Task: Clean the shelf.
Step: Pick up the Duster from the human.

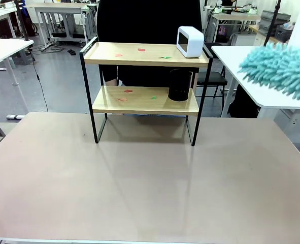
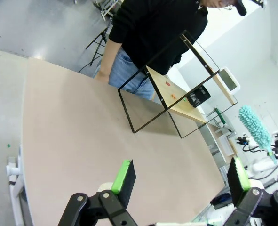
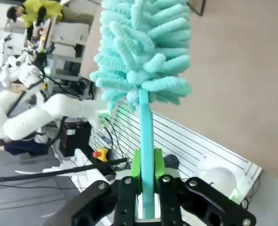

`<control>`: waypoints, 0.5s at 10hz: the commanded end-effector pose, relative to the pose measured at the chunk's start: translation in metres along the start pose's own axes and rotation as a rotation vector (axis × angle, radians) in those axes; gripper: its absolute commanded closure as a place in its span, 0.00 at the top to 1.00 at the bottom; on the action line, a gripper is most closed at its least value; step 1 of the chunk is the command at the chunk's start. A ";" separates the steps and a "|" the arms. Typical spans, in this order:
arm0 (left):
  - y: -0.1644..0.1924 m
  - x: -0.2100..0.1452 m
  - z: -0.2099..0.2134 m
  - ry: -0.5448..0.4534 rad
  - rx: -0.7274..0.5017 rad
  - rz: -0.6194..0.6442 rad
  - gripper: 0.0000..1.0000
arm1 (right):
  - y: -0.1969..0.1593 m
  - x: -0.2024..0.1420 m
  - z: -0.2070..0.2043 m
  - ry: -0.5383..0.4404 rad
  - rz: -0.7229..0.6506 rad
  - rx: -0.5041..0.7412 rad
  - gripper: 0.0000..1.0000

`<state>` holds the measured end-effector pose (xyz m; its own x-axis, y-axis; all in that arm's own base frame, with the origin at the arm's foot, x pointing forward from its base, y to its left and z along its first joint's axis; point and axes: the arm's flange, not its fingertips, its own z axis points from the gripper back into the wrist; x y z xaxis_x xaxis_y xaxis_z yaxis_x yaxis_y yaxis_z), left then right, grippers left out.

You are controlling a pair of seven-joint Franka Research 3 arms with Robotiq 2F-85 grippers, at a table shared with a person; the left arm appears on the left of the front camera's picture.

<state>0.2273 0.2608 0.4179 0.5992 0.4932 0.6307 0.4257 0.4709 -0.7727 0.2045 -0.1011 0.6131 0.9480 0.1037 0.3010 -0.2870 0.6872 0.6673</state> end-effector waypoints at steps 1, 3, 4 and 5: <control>-0.001 0.002 -0.003 -0.021 -0.016 -0.022 1.00 | -0.008 -0.011 -0.020 -0.001 0.058 -0.008 0.00; -0.001 0.002 -0.003 -0.021 -0.016 -0.022 1.00 | -0.012 -0.010 -0.032 0.004 0.082 -0.002 0.00; -0.001 0.002 -0.003 -0.021 -0.016 -0.022 1.00 | -0.014 -0.006 -0.035 0.022 0.085 0.004 0.00; -0.001 0.002 -0.003 -0.021 -0.016 -0.022 1.00 | -0.019 0.005 -0.040 0.049 0.070 0.018 0.00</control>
<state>0.2273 0.2608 0.4180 0.5992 0.4931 0.6307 0.4258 0.4708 -0.7726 0.2081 -0.0817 0.5771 0.9342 0.1720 0.3125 -0.3433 0.6713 0.6569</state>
